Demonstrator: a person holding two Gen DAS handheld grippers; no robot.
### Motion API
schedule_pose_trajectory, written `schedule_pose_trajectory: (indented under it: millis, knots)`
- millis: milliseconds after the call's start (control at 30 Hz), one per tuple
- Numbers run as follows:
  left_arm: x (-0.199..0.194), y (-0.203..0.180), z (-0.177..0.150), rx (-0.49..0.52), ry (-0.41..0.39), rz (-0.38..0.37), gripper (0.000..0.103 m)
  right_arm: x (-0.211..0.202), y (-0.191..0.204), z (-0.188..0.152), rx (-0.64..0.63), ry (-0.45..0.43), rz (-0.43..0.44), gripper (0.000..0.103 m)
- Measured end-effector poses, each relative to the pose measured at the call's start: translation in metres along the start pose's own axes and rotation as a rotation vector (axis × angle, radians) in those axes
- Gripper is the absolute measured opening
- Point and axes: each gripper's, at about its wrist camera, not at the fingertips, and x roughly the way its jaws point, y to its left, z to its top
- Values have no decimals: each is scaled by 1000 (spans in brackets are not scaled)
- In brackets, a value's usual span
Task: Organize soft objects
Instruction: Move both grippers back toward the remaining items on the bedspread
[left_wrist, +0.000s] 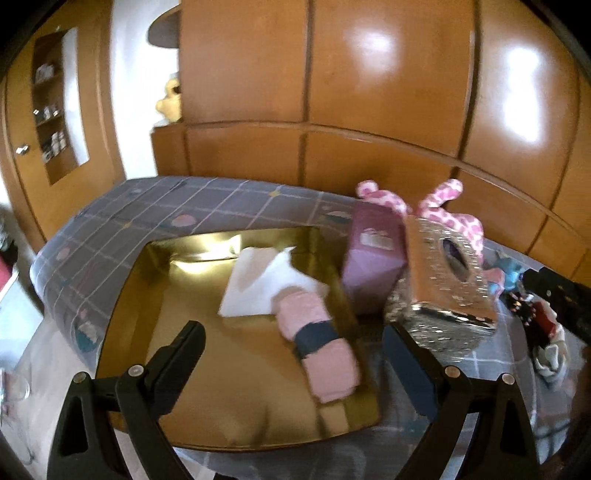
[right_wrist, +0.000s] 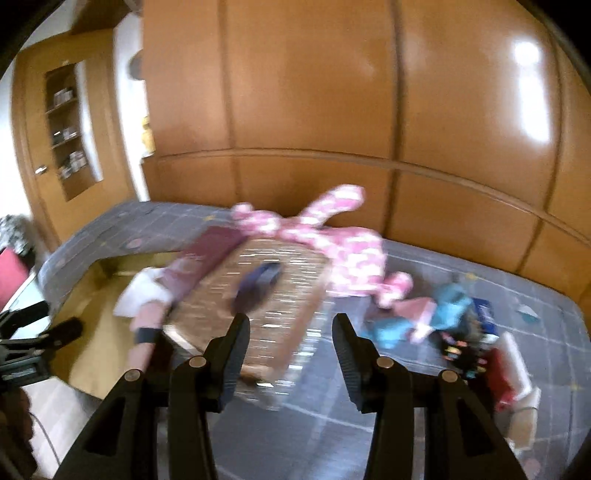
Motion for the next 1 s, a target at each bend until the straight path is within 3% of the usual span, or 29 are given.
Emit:
schedule_pose_trajectory:
  millis: [400,633,767,1000]
  knots:
    - [-14,-69,9,159,-31,-134,97,-25,-150,-16,211,-7,-285,47]
    - [-20,-118,21,241,-35,-244,95,-20,-259,-45,458,17,-487,47]
    - [-18,-157,25,320,-38,-275,94,-26,-287,-58,625,19,-456,47]
    - [-3,-231,24,464,23,-358,82,-27,-293,-61,691,17,-386,47]
